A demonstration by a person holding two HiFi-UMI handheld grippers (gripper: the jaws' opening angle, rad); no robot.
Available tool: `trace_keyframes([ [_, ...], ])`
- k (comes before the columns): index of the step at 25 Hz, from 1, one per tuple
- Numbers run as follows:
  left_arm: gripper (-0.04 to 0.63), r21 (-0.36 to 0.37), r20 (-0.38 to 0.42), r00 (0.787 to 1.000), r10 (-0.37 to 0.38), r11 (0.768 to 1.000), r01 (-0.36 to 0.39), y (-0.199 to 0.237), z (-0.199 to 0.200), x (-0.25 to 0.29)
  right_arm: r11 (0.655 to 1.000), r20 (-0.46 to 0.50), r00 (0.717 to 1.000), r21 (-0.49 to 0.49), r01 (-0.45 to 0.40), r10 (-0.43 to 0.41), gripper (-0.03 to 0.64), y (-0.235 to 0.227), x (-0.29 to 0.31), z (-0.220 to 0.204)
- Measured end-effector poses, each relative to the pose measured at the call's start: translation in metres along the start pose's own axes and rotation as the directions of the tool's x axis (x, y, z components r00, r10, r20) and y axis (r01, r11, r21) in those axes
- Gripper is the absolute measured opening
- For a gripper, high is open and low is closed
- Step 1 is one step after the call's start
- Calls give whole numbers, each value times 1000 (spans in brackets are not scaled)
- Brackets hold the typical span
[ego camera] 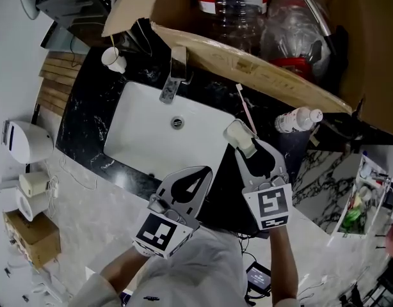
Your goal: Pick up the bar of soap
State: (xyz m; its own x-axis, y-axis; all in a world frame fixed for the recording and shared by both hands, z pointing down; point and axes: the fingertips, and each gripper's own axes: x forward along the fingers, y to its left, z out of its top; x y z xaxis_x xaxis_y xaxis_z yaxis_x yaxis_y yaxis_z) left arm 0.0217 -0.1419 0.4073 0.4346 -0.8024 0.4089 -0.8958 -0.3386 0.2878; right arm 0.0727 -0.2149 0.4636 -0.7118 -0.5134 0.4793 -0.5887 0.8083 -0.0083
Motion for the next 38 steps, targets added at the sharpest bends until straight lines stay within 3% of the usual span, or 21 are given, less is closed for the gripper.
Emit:
trace_keyframes([
  [13, 0, -46, -37, 999, 3, 999, -5, 14, -17, 19, 996, -182, 980, -28, -82, 76, 195, -10, 49, -43],
  [19, 0, -19, -55, 998, -1, 1000, 0, 26, -25, 29, 992, -271, 957, -37, -119, 104, 202, -10, 65, -67],
  [38, 0, -94, -111, 994, -13, 996, 2, 44, -47, 55, 988, -455, 885, -62, -142, 98, 216, -16, 97, -119],
])
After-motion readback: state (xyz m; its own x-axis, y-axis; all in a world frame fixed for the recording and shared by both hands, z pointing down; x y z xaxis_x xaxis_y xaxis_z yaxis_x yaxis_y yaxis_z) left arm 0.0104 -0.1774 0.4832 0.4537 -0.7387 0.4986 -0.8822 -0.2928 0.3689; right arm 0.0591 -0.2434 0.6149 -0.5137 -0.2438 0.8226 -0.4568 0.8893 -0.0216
